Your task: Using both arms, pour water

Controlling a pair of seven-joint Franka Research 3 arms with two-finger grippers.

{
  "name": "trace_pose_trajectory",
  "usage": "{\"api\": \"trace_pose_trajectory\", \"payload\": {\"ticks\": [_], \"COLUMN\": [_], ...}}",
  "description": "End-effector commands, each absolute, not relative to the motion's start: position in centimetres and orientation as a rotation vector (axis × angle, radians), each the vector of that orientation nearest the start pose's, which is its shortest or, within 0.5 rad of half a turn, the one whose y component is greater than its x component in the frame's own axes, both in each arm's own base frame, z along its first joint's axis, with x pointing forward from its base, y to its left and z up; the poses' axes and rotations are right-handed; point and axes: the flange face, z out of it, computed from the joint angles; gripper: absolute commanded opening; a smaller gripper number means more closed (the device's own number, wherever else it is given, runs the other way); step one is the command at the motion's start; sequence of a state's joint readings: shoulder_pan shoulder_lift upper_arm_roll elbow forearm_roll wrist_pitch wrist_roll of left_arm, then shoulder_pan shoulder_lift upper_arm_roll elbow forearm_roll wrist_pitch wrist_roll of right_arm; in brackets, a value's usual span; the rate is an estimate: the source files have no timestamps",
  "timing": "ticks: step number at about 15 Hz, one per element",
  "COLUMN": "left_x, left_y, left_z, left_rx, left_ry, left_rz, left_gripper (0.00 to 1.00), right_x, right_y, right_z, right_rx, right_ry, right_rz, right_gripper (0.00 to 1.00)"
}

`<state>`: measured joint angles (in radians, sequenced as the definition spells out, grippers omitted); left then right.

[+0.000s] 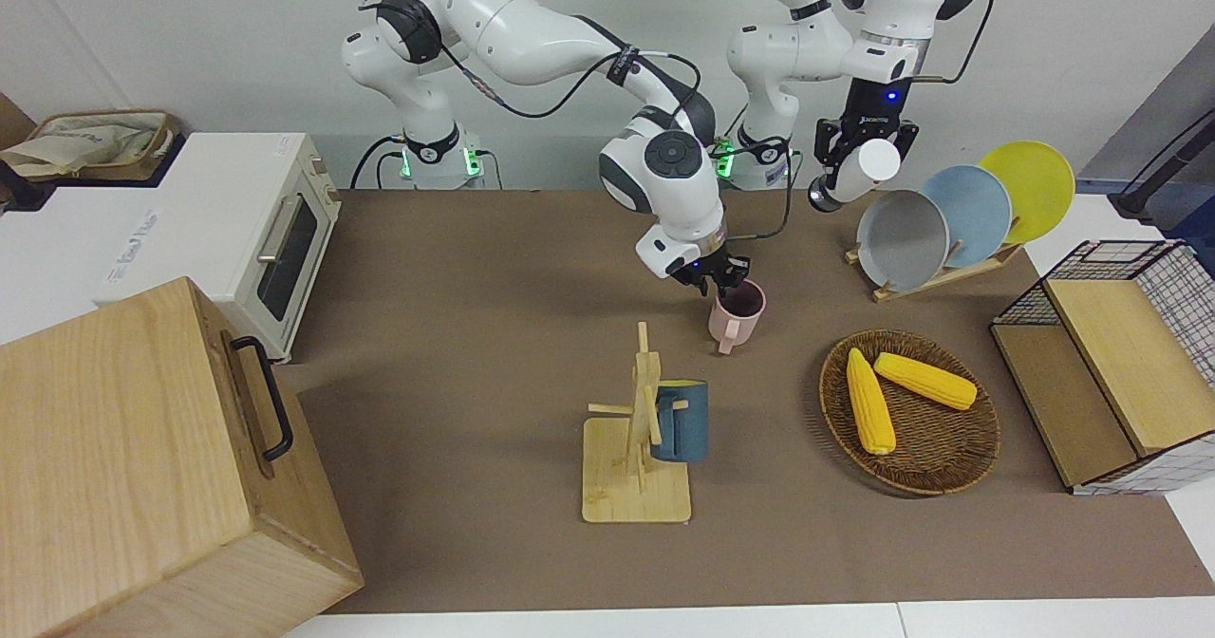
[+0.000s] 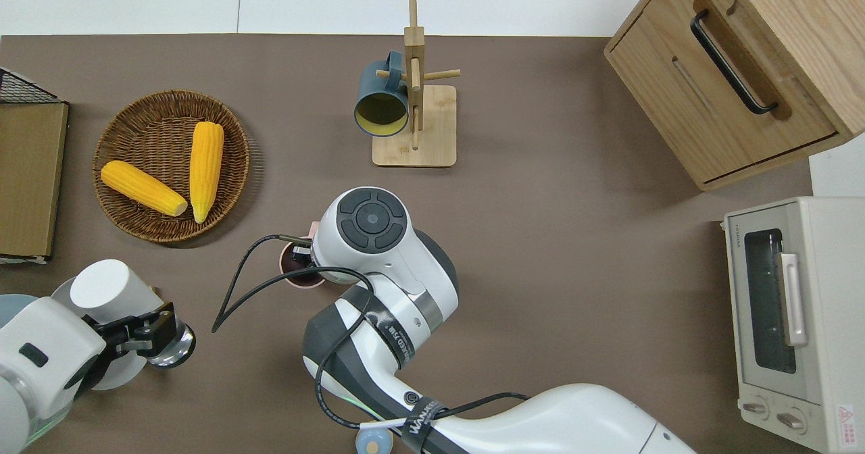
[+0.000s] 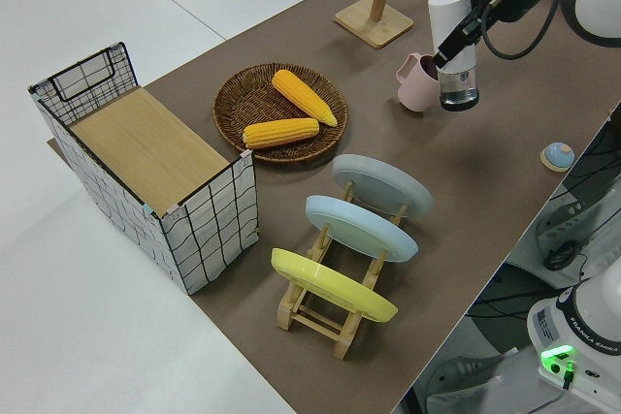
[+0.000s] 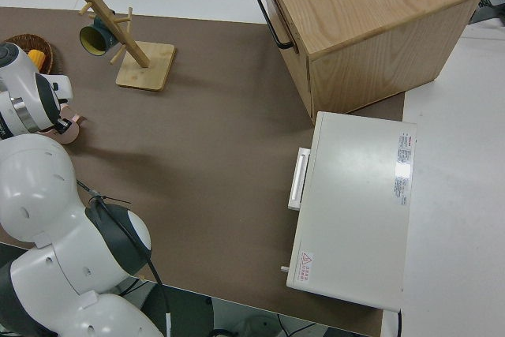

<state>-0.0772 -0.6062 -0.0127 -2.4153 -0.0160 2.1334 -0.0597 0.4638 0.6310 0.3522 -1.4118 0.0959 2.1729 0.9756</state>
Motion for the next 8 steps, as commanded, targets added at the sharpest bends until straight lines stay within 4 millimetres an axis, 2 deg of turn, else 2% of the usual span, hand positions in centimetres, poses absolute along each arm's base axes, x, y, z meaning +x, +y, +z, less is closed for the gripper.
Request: {"api": "trace_pose_trajectory", "payload": {"ticks": [1,4,8], "left_x": [38.7,38.8,38.8], "left_y": [-4.0,-4.1,-5.7], "left_z": [56.4,56.2,55.4], "left_rx": [-3.141,-3.141,-3.153], "left_ry": [0.049,0.051,0.107], "left_rz": [-0.565,-0.556,-0.529], "left_gripper": [0.0,0.0,0.0], "right_x": [54.0,54.2,55.1], "right_y": [50.2,49.8,47.5], "right_z": [36.4,36.8,41.6], "right_rx": [-2.815,-2.855,-2.849], "right_ry": [0.383,0.349,0.372], "right_rz": [0.116,0.069,0.006], "right_gripper": [0.965,0.983,0.983]}}
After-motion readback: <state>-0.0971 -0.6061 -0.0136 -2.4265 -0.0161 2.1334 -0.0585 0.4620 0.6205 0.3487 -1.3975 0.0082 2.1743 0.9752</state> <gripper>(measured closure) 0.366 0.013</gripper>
